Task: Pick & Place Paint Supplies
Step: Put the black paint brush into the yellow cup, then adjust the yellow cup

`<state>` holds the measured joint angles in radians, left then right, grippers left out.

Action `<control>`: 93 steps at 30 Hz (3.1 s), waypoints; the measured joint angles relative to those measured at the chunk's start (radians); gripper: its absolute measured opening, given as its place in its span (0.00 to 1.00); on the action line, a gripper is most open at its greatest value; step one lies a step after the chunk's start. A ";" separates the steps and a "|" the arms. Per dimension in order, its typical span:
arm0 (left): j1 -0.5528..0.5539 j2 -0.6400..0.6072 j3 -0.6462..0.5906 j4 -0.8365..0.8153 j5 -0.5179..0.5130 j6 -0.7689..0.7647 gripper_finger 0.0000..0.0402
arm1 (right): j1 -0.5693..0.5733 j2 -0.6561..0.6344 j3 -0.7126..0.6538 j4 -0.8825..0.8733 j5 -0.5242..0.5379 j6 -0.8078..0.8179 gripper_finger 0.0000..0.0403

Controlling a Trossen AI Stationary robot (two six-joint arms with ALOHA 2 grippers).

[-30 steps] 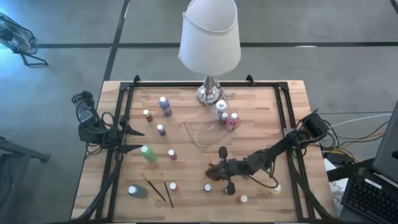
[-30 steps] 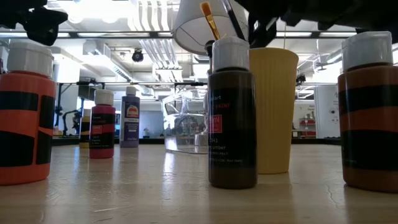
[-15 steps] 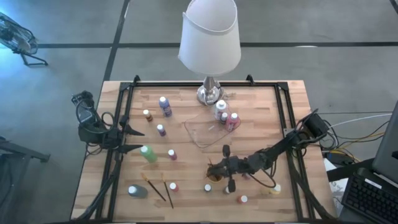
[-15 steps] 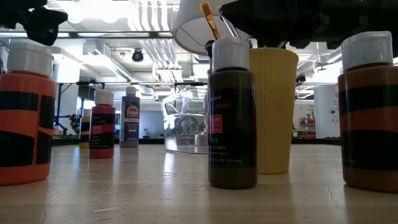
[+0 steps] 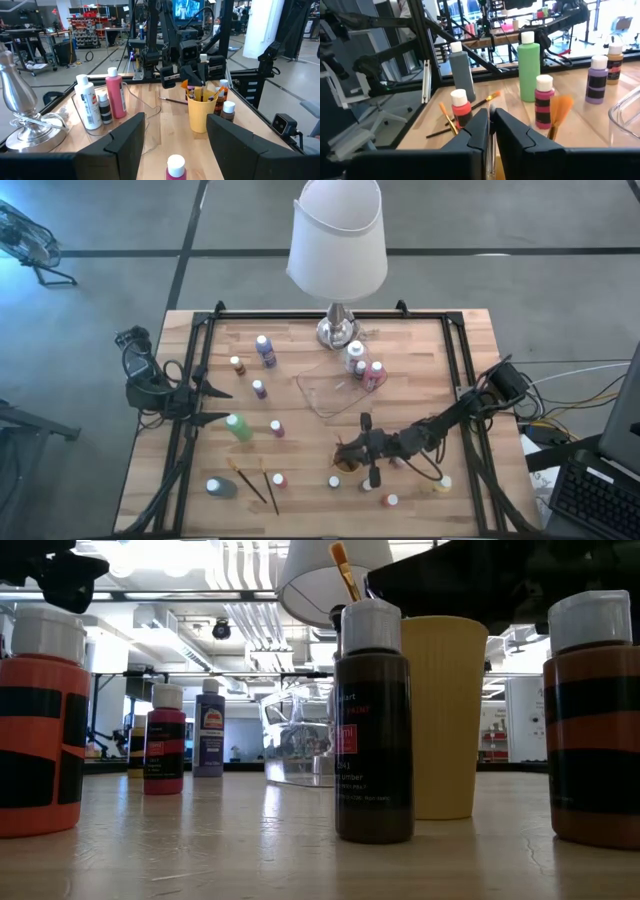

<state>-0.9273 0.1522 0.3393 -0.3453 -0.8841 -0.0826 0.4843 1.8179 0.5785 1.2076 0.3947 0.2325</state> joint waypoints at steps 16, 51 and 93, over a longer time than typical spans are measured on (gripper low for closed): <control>0.000 0.000 0.000 0.000 0.000 0.000 0.54 | -0.001 -0.034 0.008 0.000 -0.003 -0.047 0.41; 0.000 0.000 0.000 0.000 0.000 0.000 0.54 | -0.004 -0.520 0.324 -1.684 -0.048 0.402 0.44; 0.000 0.000 0.000 0.000 0.000 0.000 0.54 | 0.003 -0.102 0.494 -1.617 -0.243 0.392 0.43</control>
<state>-0.9272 0.1521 0.3393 -0.3450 -0.8842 -0.0826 0.4870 1.7161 1.0729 -0.4093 0.1518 0.6249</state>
